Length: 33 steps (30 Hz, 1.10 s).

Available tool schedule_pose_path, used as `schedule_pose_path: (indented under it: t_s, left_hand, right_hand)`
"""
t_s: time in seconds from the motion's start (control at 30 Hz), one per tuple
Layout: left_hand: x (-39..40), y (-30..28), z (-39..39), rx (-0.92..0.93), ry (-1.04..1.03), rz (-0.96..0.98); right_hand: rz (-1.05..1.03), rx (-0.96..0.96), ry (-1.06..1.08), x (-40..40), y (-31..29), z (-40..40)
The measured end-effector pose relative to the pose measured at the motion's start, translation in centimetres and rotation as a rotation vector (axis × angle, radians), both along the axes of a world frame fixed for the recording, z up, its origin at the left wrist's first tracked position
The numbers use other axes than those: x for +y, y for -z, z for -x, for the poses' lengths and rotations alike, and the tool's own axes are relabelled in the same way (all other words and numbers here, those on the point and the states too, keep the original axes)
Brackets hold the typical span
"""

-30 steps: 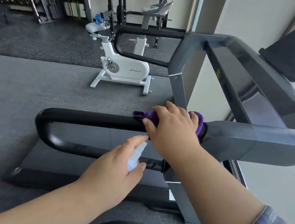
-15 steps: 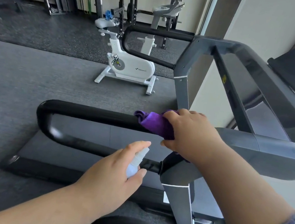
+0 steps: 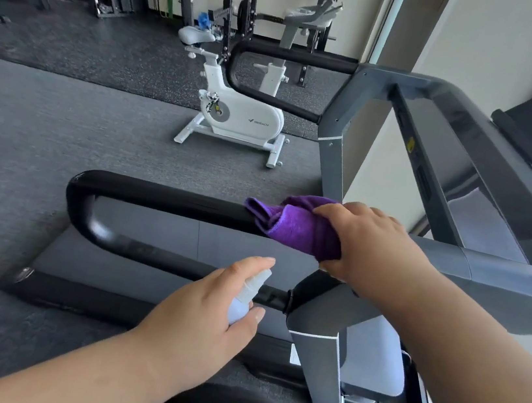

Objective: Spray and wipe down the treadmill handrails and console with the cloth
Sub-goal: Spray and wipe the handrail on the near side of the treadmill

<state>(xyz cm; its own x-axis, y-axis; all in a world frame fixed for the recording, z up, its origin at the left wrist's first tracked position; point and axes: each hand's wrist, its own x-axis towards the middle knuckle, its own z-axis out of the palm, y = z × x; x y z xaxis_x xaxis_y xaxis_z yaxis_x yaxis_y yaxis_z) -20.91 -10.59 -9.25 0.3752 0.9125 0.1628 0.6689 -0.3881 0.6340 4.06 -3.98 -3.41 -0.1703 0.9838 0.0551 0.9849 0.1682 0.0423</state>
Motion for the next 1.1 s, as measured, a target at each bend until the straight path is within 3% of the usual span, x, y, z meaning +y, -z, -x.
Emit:
schedule_pose_path:
  t_s: [0.13,0.23,0.4,0.53,0.87,1.03,1.1]
  left_hand:
    - [-0.3,-0.1,1.1,-0.018,-0.032,0.005]
    - [-0.5,-0.1,1.8,-0.02,-0.039,0.007]
    - [-0.5,0.2,2.3,-0.012,-0.038,0.016]
    - [-0.5,0.3,1.9,-0.022,-0.027,0.019]
    - [-0.5,0.1,0.7,-0.005,0.027,0.011]
    - [-0.6,-0.1,0.7,-0.009,0.041,0.003]
    - [-0.5,-0.1,0.7,-0.011,0.037,0.012]
  right_hand:
    - [0.046,-0.051,-0.024,0.2,-0.5,1.3]
    - [0.155,0.077,0.01,0.3,-2.2,1.9]
    - [-0.125,0.244,0.168,1.3,-2.2,4.2]
    - [-0.06,0.042,0.228,1.8,-0.3,5.4]
    - [-0.006,0.028,-0.213,1.3,-0.4,1.0]
    - [-0.07,-0.103,-0.047,-0.2,-0.4,2.1]
    - [-0.06,-0.061,0.094,-1.0,0.1,3.6]
